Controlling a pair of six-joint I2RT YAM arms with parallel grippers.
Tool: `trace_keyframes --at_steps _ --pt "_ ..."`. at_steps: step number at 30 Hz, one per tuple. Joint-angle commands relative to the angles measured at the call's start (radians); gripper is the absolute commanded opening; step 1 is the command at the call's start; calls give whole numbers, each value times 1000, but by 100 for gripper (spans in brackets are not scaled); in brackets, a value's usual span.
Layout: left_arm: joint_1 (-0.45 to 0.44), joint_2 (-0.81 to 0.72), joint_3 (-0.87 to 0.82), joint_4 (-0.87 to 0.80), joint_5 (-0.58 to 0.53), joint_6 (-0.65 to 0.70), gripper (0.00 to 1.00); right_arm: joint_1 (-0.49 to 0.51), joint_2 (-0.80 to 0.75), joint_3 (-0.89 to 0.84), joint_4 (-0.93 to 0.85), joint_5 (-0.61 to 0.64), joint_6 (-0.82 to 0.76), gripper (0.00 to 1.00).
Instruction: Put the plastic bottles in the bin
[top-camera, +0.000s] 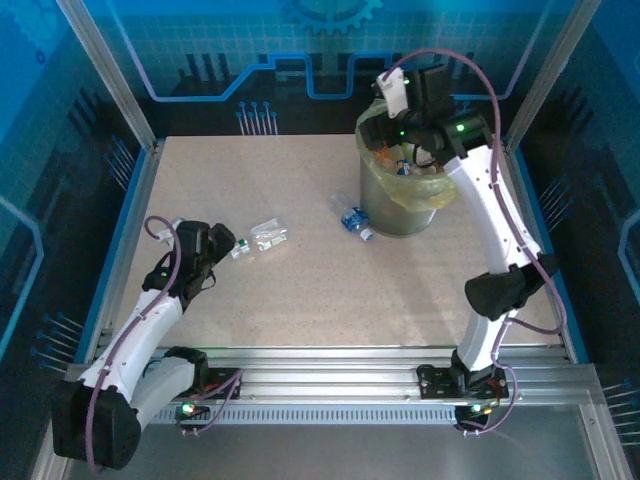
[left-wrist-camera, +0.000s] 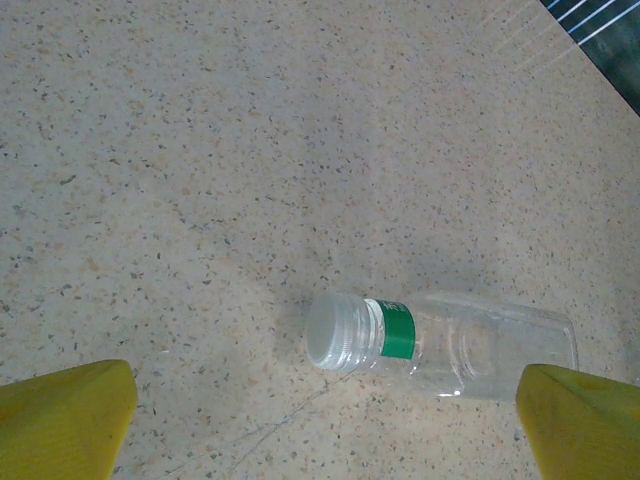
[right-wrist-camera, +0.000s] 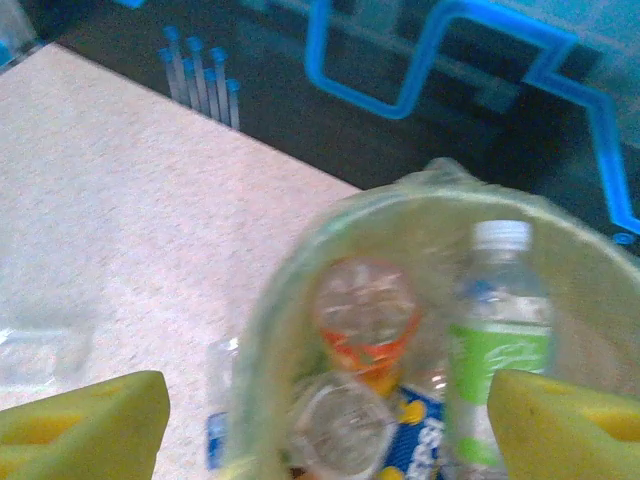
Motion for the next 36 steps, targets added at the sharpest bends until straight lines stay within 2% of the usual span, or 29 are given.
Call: trace_keyframes --at_steps 1,5,11,16,25,36 --pt "3 -7 29 -12 24 22 99 108 -35 -72 -27 97 25 86" --pt "3 -4 28 -12 26 21 99 225 -27 -146 -34 220 40 89" --pt "3 -2 26 -13 22 15 99 311 66 -179 -77 319 95 94" --pt "4 0 22 -16 25 13 99 333 176 -176 -106 336 144 97" --pt "3 1 21 -19 22 14 99 339 388 -103 -137 425 132 98" --pt "3 1 15 -19 25 13 99 295 611 50 -170 475 113 93"
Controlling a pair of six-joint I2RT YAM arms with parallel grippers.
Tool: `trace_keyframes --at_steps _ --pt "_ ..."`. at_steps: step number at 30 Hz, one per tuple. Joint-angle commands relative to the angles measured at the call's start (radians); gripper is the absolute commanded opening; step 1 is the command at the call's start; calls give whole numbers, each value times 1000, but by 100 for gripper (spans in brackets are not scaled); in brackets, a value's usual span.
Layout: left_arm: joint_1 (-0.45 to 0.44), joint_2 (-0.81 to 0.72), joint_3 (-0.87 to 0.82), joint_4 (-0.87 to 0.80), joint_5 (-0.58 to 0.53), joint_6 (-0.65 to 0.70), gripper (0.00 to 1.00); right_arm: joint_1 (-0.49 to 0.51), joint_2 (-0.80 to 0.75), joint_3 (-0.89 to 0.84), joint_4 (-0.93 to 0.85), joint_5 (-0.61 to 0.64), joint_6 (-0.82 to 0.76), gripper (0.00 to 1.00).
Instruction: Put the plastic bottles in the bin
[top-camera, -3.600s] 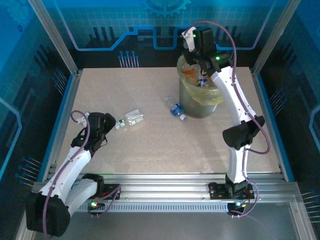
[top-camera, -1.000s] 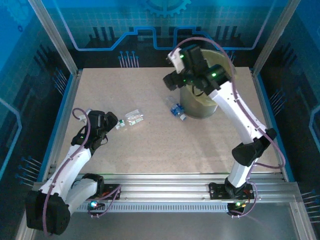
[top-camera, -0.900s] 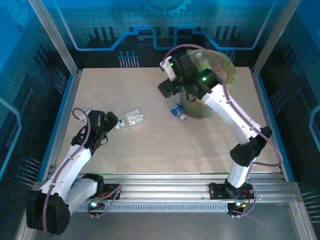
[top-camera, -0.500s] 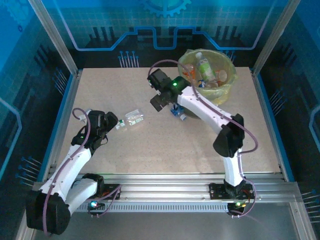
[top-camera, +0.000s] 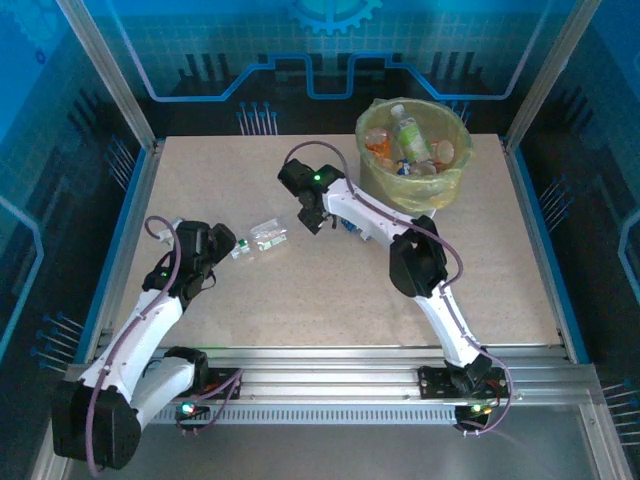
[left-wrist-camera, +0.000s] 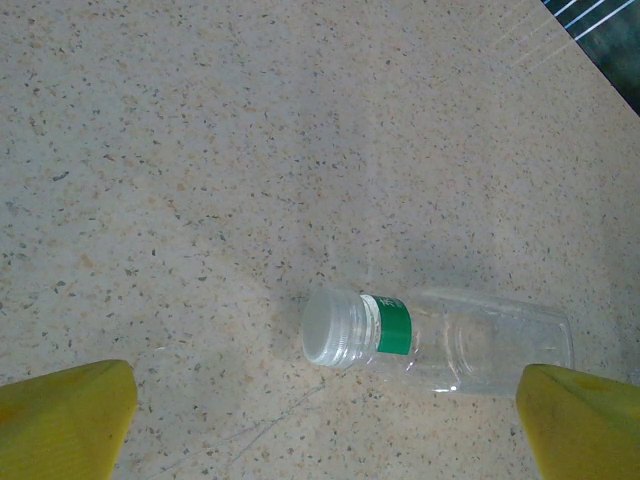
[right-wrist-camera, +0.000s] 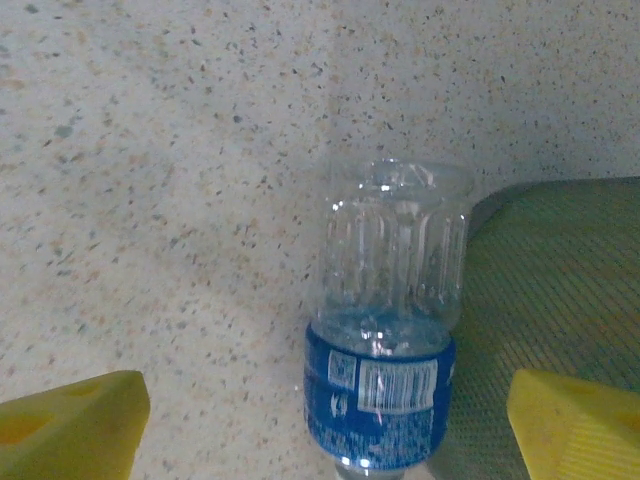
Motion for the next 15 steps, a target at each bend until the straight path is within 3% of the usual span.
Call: trace_keyframes --at_steps 1,15 --pt "3 2 16 -16 15 13 99 -24 57 60 -40 35 -6 92" --pt "3 4 13 -14 13 13 99 -76 192 182 -57 28 -8 89"
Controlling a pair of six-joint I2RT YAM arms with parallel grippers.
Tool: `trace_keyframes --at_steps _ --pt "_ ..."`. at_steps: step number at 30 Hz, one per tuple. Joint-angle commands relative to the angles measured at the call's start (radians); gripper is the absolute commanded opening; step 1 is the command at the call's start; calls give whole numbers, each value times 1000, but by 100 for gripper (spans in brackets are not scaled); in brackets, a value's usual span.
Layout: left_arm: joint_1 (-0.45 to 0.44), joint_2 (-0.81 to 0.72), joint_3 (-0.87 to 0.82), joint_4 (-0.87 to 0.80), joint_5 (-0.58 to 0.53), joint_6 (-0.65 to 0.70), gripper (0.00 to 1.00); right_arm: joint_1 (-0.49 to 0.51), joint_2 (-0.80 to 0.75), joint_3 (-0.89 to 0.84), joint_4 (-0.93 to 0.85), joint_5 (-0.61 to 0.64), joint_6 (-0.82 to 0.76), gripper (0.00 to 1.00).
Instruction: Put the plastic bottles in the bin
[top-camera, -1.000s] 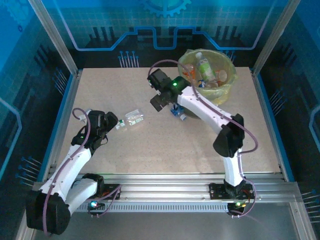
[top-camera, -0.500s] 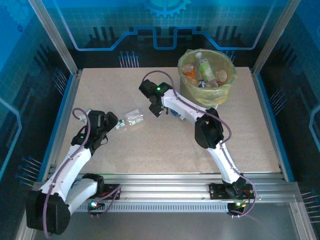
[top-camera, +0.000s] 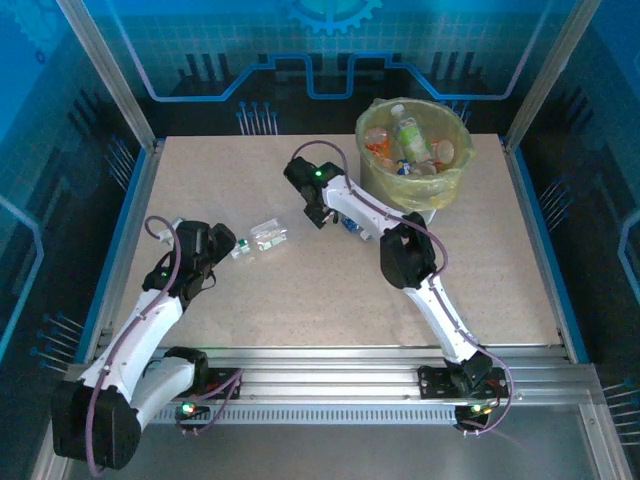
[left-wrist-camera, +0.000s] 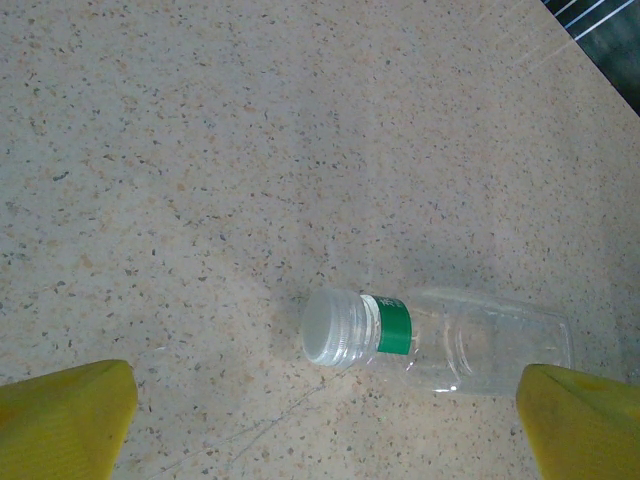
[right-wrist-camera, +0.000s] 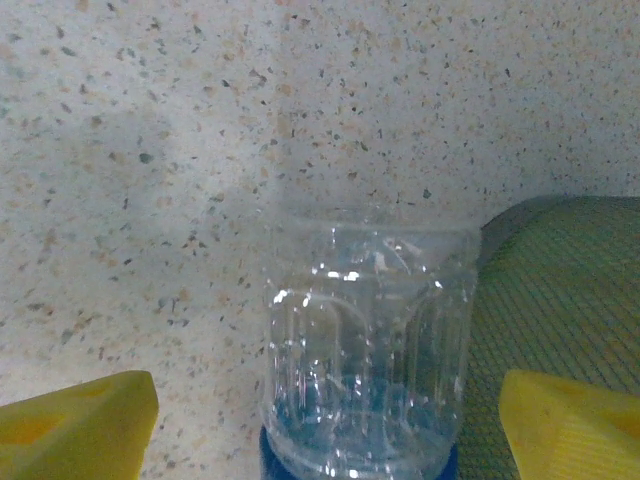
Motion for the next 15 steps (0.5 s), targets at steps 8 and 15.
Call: trace_keyframes --at_steps 8,15 --pt "3 7 15 -10 18 14 99 -29 64 42 -37 -67 2 87" --pt "4 9 20 -11 17 15 99 -28 61 13 -27 -165 1 82"
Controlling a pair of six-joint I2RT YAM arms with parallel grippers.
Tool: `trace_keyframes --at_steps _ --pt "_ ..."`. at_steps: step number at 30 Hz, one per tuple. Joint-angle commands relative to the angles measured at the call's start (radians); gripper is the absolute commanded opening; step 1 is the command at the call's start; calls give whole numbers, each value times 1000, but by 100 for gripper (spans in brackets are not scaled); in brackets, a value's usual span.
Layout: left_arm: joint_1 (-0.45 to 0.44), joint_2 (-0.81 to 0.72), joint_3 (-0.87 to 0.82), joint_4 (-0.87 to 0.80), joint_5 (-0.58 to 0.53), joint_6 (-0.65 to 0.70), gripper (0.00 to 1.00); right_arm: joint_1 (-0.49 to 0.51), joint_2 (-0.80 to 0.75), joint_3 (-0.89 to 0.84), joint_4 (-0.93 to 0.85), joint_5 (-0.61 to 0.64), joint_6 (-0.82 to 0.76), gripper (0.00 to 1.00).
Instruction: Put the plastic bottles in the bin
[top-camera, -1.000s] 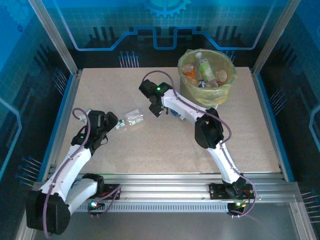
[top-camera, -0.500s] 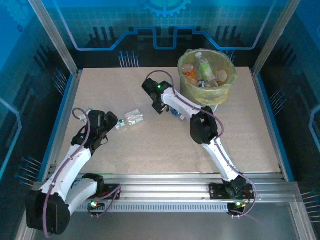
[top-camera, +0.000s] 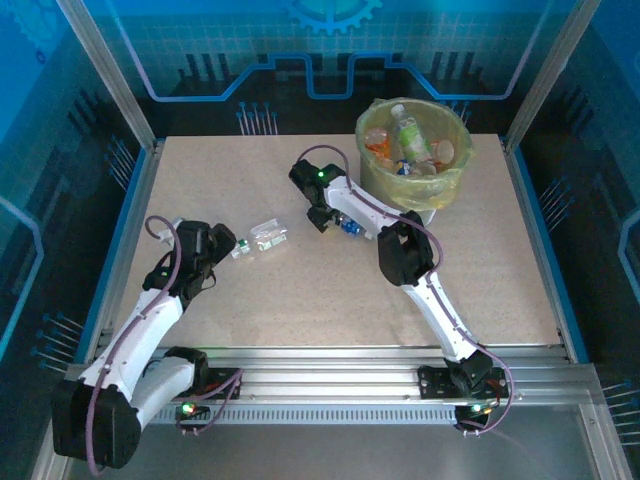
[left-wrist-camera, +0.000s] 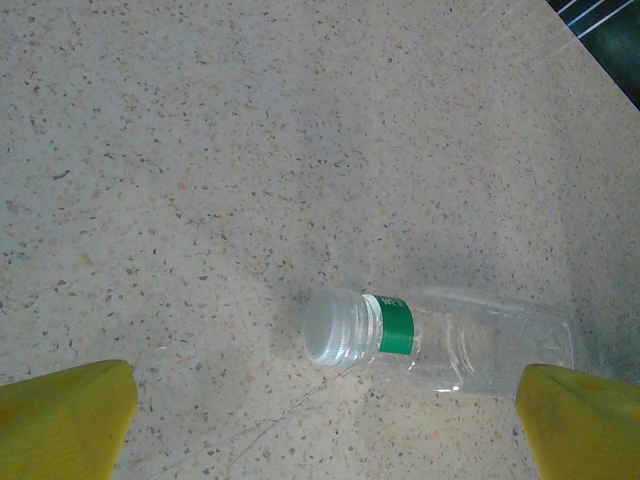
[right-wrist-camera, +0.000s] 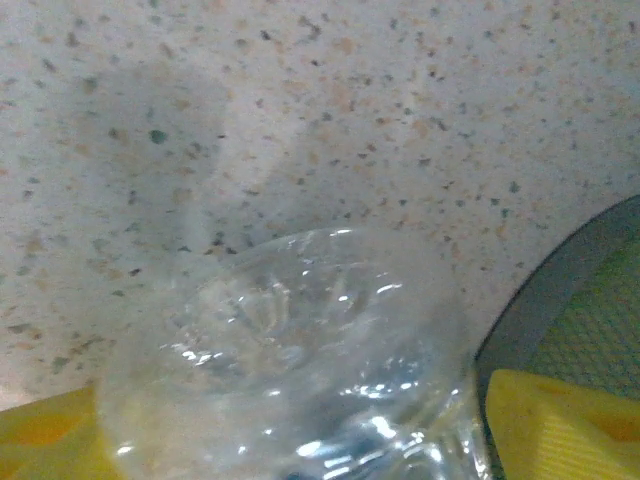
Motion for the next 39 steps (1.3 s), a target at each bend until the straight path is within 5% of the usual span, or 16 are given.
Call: trace_keyframes --at_steps 1,9,22,30,39 --pt "3 3 20 -11 16 15 99 -1 10 1 -20 -70 1 81" --pt "3 4 18 -11 14 16 99 13 -11 -26 -21 -95 -7 70" --pt "4 5 20 -12 15 16 99 70 -176 -44 -16 -130 -16 37" --pt "4 4 21 -7 14 35 99 127 -470 -44 42 -138 -32 33" --pt "4 5 34 -1 26 57 99 64 -713 -20 136 -75 -113 34"
